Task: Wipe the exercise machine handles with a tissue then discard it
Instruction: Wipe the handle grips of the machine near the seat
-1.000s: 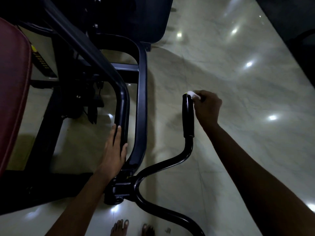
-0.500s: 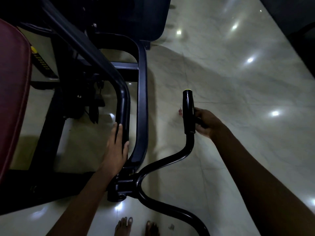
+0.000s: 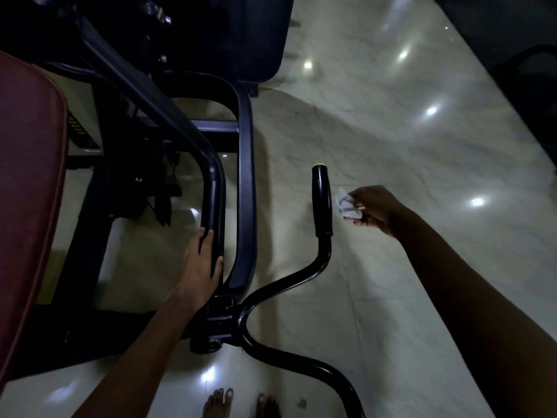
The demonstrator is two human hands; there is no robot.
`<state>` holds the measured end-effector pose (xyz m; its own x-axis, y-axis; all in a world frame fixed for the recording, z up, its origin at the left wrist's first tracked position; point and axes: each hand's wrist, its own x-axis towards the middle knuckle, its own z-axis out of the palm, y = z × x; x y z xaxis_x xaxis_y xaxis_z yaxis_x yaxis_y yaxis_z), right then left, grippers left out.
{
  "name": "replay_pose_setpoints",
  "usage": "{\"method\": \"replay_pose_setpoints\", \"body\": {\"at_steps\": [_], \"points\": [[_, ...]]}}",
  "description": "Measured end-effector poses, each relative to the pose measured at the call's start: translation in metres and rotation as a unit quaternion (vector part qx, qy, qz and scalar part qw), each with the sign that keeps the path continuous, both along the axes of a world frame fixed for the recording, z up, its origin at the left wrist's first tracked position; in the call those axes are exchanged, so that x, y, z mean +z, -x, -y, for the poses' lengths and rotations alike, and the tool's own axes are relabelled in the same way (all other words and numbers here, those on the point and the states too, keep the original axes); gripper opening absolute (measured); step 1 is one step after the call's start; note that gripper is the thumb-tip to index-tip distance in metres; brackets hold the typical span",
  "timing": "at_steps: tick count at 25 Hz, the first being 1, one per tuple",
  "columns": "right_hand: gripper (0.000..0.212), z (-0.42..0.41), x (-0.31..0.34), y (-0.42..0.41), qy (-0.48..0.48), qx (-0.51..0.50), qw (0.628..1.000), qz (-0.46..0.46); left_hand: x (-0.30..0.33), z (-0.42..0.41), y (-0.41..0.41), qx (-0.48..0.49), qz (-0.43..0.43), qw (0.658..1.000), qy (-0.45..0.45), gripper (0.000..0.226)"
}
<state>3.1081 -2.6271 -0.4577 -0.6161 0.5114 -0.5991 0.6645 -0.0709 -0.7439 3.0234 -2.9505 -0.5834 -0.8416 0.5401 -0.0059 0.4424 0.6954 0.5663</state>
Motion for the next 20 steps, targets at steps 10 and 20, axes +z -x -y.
{"method": "replay_pose_setpoints", "body": {"at_steps": [10,20], "points": [[0.018,0.052,0.065,0.001,-0.32,0.071,0.942,-0.076,0.102,-0.003,-0.015,-0.015,0.05,0.997,-0.056,0.051],[0.03,0.102,0.117,-0.027,-0.354,0.085,0.928,-0.074,0.134,0.031,-0.036,-0.121,0.069,0.99,-0.033,0.048]]}}
